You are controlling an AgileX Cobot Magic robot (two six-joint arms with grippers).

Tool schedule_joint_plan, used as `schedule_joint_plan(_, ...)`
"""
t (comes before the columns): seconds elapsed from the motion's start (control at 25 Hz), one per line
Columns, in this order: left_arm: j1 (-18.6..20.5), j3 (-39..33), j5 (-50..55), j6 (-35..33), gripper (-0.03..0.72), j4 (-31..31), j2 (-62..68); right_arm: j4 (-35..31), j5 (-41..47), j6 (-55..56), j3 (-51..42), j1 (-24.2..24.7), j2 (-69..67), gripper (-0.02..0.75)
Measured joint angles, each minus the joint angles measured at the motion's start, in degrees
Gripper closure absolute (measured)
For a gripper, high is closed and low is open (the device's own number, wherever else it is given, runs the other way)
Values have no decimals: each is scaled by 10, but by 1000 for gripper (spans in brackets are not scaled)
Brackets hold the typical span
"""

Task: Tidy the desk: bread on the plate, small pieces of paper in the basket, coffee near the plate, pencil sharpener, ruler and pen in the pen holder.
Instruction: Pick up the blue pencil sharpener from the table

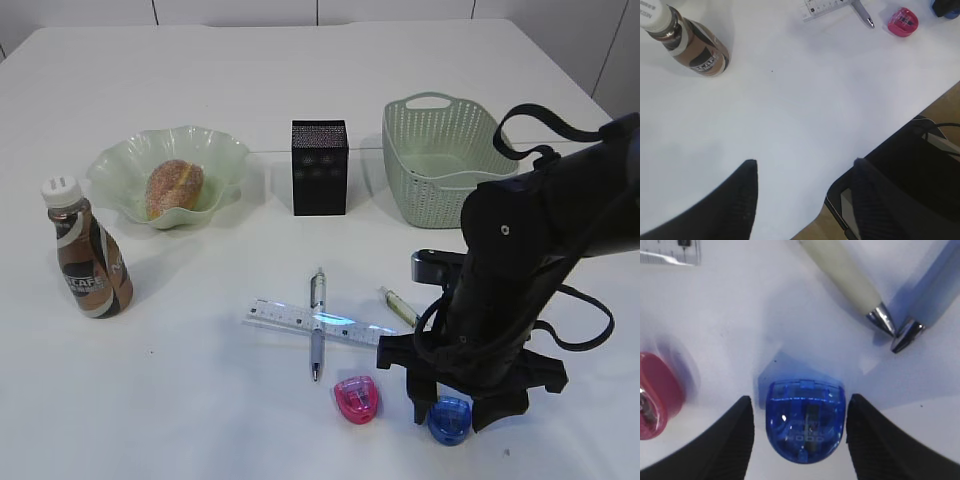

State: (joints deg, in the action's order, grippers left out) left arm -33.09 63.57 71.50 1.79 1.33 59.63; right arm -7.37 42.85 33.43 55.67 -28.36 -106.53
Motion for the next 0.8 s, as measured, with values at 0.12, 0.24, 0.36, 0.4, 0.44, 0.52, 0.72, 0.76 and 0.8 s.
schedule_joint_plan(0.12,0,0,0,0,273,0,0,0,-1,6,0,0,0,274)
schedule_joint_plan(0.24,0,0,0,0,274,0,0,0,-3,12,0,0,0,274)
schedule_joint_plan(0.36,0,0,0,0,274,0,0,0,-5,16,0,0,0,274)
schedule_joint_plan(0.4,0,0,0,0,274,0,0,0,-6,18,0,0,0,274)
schedule_joint_plan(0.44,0,0,0,0,274,0,0,0,-6,19,0,0,0,274)
schedule_joint_plan(0.52,0,0,0,0,275,0,0,0,-6,20,0,0,0,274)
schedule_joint_plan(0.72,0,0,0,0,276,0,0,0,-7,24,0,0,0,274)
schedule_joint_plan(0.76,0,0,0,0,276,0,0,0,-7,25,0,0,0,274)
schedule_joint_plan(0.8,0,0,0,0,276,0,0,0,-7,25,0,0,0,274)
